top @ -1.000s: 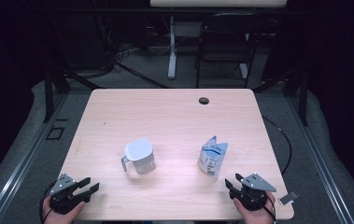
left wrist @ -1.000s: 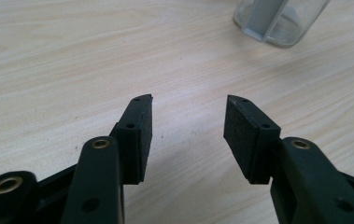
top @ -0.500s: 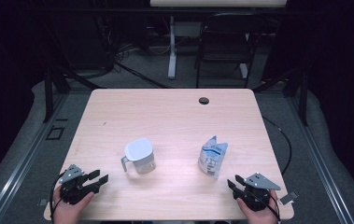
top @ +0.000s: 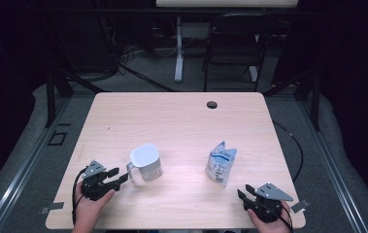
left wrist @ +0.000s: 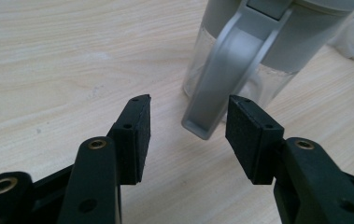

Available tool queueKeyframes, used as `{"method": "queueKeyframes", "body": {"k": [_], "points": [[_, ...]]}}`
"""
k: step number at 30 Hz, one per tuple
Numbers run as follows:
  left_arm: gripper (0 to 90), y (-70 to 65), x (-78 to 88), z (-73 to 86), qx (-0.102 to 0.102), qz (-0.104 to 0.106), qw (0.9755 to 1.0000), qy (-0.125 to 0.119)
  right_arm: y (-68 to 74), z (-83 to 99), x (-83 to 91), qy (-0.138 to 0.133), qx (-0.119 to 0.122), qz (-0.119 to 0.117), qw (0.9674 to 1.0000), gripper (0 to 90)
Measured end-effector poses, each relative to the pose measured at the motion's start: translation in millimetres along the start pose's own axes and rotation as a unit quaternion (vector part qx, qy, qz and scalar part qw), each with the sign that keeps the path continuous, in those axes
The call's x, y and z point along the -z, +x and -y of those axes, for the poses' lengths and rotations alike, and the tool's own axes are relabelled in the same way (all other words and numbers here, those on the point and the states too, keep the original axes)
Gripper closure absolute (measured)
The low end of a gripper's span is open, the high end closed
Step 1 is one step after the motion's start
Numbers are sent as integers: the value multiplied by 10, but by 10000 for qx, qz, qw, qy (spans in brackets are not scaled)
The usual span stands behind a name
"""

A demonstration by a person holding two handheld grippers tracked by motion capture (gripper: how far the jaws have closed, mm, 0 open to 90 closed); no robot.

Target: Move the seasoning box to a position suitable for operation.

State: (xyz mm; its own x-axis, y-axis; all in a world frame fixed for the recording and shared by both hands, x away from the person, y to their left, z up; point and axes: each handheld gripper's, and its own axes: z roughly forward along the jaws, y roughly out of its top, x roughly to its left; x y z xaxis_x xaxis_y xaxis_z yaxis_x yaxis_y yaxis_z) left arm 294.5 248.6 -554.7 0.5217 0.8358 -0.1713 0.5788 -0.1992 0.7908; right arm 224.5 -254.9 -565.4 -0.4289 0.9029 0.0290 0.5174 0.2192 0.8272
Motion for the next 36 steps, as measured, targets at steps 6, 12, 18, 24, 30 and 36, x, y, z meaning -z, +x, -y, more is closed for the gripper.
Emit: {"method": "queueKeyframes", "body": {"k": [6, 12, 18, 24, 30, 36], "points": [[510, -31, 29, -25, -60, -9, 10000, -6, 8, 16, 54, -83, 26, -25, 10000, 607], [495, -129, 48, -49, -310, -1, 9995, 15, -10, 43, 67, -87, -70, -36, 9999, 587], [525, -172, -64, -134, -204, -187, 9996, 97, -17, 51, 74, -102, -82, -36, 9999, 581], [557, -245, -148, -187, -213, -416, 9988, 129, -33, 73, 64, -81, -127, -43, 9999, 578], [600, -231, -199, -226, -202, -553, 9982, 138, -32, 75, 56, -83, -105, -77, 9999, 570], [649, -176, -236, -272, -240, -578, 9979, 186, -28, 77, 46, -67, -94, -114, 9999, 564]]}}
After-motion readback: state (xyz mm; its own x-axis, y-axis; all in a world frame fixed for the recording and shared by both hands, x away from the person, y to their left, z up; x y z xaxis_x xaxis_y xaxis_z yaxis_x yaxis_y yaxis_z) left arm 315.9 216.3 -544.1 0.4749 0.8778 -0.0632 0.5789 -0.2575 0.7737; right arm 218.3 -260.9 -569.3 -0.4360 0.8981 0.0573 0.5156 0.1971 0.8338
